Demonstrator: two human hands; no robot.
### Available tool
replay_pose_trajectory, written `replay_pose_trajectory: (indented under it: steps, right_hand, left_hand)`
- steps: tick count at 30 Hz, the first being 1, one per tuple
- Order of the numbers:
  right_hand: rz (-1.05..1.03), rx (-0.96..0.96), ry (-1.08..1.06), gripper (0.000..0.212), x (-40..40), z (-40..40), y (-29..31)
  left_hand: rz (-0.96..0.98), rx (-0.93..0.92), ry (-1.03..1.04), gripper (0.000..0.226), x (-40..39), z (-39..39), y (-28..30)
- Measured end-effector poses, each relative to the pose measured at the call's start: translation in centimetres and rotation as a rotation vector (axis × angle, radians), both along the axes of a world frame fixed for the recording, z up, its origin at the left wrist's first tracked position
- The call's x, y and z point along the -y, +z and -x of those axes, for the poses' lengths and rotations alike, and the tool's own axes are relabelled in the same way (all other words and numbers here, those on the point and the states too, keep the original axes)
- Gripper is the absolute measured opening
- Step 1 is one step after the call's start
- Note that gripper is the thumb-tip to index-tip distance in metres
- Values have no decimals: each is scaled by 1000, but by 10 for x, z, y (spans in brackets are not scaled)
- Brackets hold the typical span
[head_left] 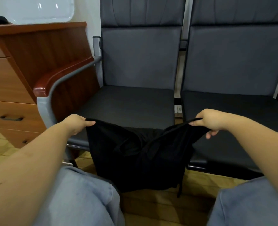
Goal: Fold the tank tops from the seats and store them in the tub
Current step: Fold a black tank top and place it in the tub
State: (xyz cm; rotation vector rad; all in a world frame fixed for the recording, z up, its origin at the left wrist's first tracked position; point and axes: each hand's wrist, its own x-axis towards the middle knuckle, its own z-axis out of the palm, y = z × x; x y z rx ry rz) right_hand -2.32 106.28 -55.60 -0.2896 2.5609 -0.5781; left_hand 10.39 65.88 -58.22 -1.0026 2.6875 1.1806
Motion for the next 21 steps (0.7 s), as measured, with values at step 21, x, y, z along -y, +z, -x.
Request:
replay_pose_trajectory:
  steps: [21]
  right_hand:
    - [1152,-87,-297,10,-2,-40,23]
  left_hand:
    - [-773,-674,311,22,4,-52,44]
